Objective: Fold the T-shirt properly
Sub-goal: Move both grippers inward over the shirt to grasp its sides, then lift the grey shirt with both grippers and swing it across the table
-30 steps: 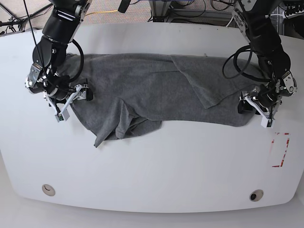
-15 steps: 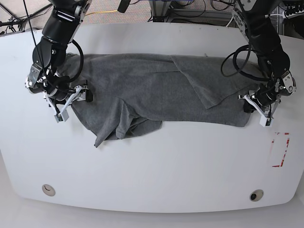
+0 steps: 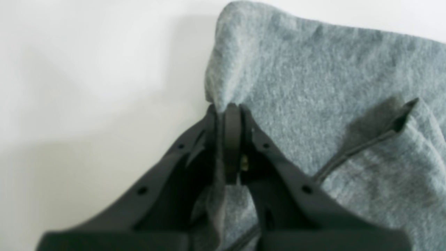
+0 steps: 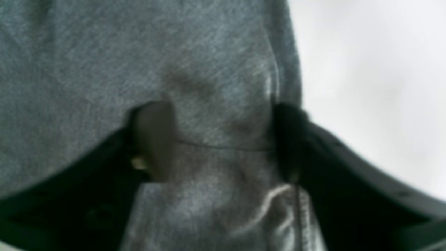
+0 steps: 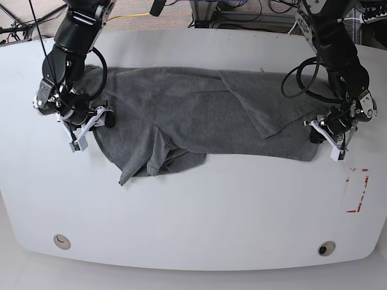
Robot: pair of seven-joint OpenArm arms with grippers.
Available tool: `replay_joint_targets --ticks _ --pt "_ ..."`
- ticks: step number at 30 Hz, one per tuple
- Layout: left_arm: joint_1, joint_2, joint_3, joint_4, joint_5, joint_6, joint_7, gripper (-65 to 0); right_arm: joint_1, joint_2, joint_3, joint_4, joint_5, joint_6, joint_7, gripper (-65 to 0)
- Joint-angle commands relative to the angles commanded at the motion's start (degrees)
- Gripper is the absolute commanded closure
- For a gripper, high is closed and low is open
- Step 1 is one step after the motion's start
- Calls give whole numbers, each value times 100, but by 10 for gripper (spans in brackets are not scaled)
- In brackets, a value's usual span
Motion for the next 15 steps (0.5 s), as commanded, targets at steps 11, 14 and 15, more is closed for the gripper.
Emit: replay_joint_targets --ticks 11,14,15 --pt "9 0 0 -9 0 0 0 0 -35 0 18 703 -18 0 -26 -36" --pt "18 0 0 -9 0 0 0 0 -35 9 18 879 -62 0 -273 -33" --pt "62 0 0 -9 0 0 0 0 -35 9 18 905 -70 0 -308 -16"
